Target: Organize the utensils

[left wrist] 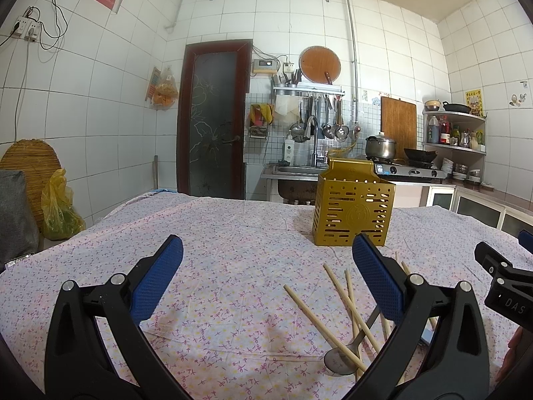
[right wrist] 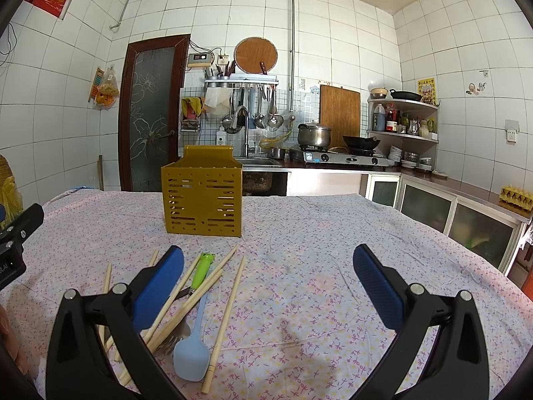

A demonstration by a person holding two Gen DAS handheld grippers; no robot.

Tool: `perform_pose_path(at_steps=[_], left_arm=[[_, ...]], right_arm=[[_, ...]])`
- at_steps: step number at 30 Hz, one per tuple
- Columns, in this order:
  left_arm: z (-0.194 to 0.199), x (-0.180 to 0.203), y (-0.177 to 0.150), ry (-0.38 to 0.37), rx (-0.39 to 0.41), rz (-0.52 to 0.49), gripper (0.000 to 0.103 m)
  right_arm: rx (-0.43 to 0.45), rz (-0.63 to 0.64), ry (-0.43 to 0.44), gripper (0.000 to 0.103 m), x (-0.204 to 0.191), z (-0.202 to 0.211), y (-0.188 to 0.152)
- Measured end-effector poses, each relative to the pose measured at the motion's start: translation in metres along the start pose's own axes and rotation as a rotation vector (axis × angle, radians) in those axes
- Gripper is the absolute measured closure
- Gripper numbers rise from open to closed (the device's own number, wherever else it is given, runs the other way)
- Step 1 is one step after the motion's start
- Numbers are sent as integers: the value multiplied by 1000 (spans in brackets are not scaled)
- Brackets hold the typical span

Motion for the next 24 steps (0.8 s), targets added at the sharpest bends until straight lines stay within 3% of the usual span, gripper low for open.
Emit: perform_pose_path(at_steps=[24], left_arm=[[-5, -9, 2, 3, -5, -4, 5]], right_arm=[[1, -1, 0, 4, 4, 0, 0]])
Point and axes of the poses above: each gripper's, at about its wrist camera, not at the fingertips, and z roughly against the way its jaws point, x to its right, y to its top, the point moved 7 cm from there along -z, roughly the way its jaws point, and after that the axes turned 13 degrees about x, right-handed, at the moved point
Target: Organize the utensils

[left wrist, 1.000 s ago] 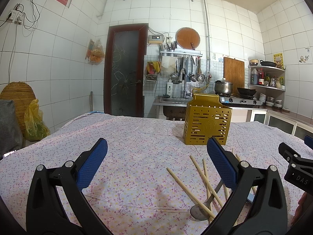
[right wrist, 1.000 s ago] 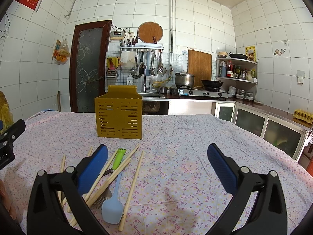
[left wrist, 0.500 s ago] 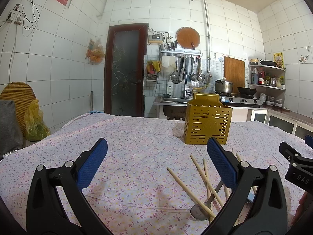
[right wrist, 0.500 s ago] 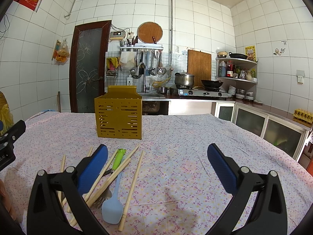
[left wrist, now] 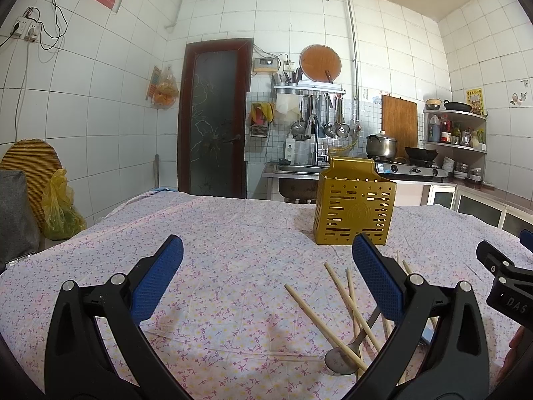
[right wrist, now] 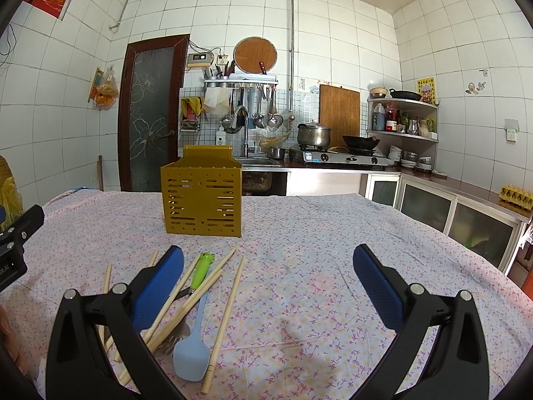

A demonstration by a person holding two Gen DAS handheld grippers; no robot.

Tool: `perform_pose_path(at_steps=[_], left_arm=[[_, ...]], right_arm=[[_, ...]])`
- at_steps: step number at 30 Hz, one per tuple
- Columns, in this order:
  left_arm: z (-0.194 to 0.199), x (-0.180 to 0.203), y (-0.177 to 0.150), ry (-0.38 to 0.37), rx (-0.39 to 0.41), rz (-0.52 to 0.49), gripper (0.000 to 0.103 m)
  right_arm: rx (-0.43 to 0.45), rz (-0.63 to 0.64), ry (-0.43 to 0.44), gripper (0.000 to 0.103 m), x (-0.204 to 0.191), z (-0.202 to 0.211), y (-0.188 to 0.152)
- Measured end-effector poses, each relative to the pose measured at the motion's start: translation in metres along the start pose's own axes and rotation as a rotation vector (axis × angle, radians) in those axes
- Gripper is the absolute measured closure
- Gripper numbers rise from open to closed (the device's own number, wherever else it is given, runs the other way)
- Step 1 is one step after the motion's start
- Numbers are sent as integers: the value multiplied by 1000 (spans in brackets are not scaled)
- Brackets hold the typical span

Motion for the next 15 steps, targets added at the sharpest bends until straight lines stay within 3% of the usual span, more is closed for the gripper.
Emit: perform_pose_path(at_steps=[15], left_arm=[[1, -2, -3, 2, -3, -2, 5]], right_arm=[[1, -2, -3, 4, 4, -1, -1]])
Point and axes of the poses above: each gripper's, at about its wrist camera, not at the fingertips, and z roughly against the way its jaws point, x to its right, y to its top, the point moved 7 cm from there along -z, roughly the way its jaws point, and after that the axes turned 13 degrees about x, right-handed, at the moved point
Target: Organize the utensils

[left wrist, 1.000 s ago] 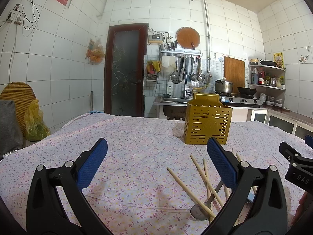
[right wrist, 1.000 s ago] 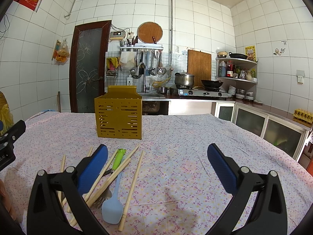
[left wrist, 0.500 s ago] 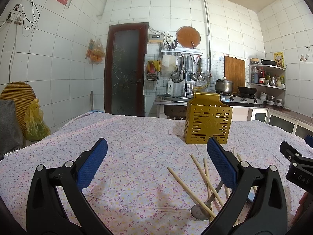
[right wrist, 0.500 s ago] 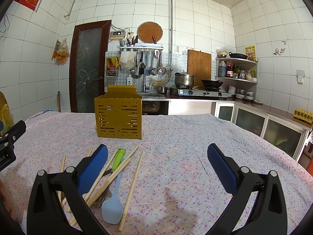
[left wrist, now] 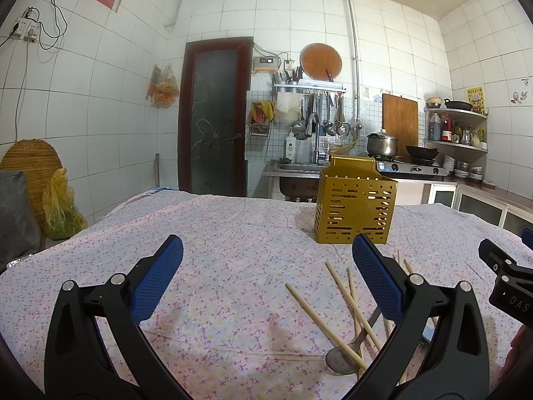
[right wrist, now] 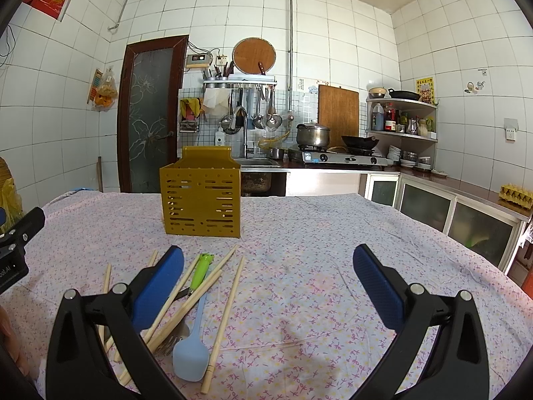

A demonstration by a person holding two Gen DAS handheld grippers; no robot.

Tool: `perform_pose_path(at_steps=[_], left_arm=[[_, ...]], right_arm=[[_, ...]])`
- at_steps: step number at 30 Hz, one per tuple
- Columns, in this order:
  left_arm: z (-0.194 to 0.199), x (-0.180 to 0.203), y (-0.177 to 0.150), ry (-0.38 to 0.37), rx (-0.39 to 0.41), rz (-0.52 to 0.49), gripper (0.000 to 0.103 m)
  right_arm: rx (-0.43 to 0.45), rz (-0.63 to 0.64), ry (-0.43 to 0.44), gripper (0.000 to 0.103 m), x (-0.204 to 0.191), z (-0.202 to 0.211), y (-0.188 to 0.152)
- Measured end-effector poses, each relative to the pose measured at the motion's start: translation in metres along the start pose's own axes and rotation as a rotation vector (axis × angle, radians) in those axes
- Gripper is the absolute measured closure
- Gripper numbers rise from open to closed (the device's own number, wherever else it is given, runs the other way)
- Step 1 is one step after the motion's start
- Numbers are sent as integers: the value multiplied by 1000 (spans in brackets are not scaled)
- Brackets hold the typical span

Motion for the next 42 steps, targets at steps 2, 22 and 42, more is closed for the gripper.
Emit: perform_pose_path(at_steps=[2, 22, 42], left_arm=[[0, 0, 0, 0, 1, 1, 5], [-30, 16, -26, -15, -225, -53, 5], [-124, 27, -107, 45, -689, -69, 5]], right_arm=[[0, 0, -1, 4, 0, 0, 0], [-144, -18, -12, 4, -1, -24, -12], [-601, -17, 11, 4, -14, -141, -94]])
Point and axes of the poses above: each gripper's, at about its wrist camera, not at the fingertips, and z roughly against the way its jaws point, x to its right, y to its top, the point moved 7 cm from there along -z, roughly the way its jaws point, and after that the axes turned 13 degrees about x, right-handed, at the moved point
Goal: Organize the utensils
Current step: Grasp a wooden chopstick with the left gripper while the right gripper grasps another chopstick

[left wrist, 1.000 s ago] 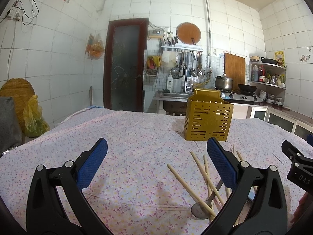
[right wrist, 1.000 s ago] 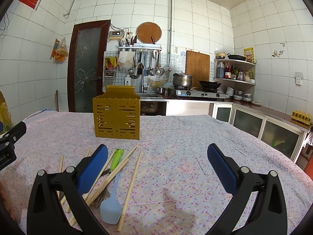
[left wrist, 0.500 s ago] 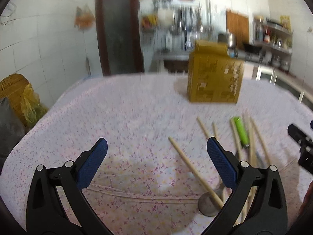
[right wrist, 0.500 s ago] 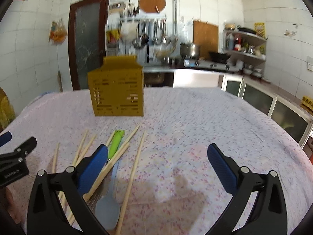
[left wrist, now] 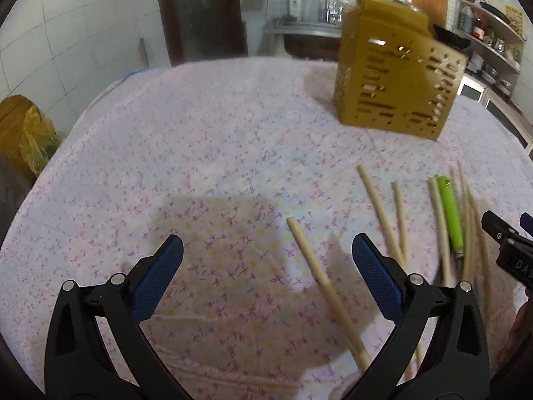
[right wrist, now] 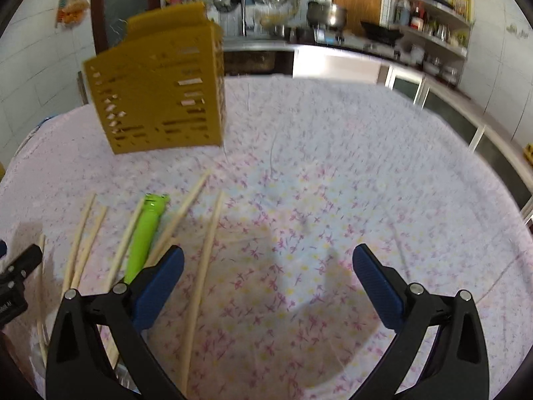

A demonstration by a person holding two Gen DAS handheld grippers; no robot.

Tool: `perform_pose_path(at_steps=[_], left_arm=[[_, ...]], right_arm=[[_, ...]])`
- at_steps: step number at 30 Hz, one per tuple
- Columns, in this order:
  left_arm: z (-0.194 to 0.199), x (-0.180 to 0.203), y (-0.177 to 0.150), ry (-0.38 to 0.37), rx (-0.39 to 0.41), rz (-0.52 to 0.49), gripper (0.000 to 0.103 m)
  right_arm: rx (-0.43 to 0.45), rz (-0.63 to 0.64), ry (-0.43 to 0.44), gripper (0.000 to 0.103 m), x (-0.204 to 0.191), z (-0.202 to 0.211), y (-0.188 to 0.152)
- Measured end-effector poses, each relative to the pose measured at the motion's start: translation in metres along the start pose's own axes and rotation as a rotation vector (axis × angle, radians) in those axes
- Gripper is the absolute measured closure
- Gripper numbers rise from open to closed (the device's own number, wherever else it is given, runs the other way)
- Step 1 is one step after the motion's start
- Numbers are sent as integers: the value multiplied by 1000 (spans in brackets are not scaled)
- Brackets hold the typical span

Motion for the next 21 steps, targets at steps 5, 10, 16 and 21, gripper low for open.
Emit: perform_pose_path(at_steps=[5, 10, 16, 21], left_arm=[[-15, -6, -13, -5, -82, 38, 5], [-14, -5, -15, -3, -82, 34, 5], [-15, -5, -16, -14, -82, 39, 5], [-17, -6, -15, -17, -83, 40, 5]], right_arm=[[-83, -15, 1, 4, 1, -13, -9], [-93, -29, -4, 4, 1, -15, -11], [-95, -33, -1, 3, 1, -15, -13], [-96, -41, 6, 3, 6, -20, -11]])
Point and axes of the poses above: each gripper's, at about its wrist camera, not at the fingertips, and z roughly against the way its jaws point, x to its right, y to its top, the point moved 7 cm from there along -z, roughly the way its jaws point, and after that the axes turned 13 degrees about x, right-handed, at the moved point
